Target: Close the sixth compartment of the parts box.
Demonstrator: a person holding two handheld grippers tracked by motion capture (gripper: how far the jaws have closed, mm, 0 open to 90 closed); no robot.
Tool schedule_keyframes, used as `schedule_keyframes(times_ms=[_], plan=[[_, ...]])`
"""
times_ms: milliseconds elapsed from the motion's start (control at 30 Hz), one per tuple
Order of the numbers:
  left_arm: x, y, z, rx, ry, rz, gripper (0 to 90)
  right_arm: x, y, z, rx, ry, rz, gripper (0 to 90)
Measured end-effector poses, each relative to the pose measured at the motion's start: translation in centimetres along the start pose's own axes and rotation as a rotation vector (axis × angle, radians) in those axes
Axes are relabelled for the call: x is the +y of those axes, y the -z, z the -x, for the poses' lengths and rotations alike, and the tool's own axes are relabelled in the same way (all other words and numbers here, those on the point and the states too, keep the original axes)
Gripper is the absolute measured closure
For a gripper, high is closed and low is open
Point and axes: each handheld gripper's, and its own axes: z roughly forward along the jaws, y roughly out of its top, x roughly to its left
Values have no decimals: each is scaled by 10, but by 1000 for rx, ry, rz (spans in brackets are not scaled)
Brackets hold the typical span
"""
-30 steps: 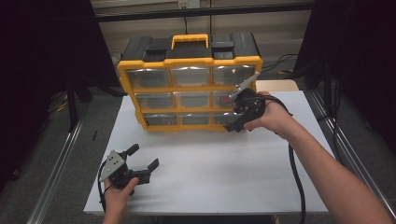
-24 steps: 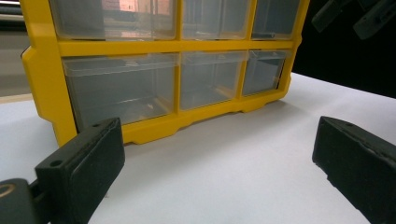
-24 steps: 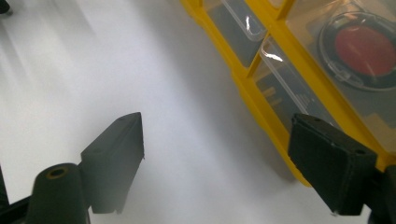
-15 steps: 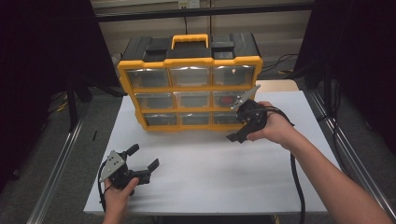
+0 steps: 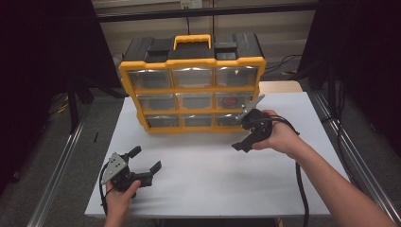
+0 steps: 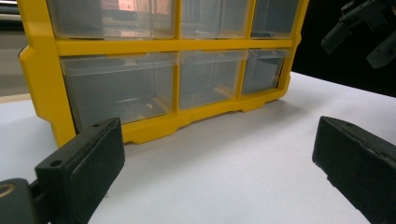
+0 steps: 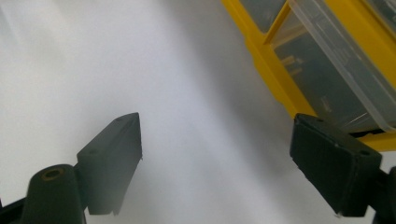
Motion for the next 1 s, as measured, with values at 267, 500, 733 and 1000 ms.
schedule_keyframes(times_ms=[267, 500, 733, 1000], plan=[[0, 0, 1, -3, 6, -3, 25, -14, -4, -1, -4, -19, -7, 169], [-1, -1, 2, 5, 28, 8, 24, -26, -10, -4, -5, -12, -20, 167], [0, -1, 2, -6, 17, 9, 25, -36, -13, -7, -5, -12, -1, 168], [0, -1, 2, 4, 17, 9, 24, -51, -14, -8, -9, -55, 28, 167]])
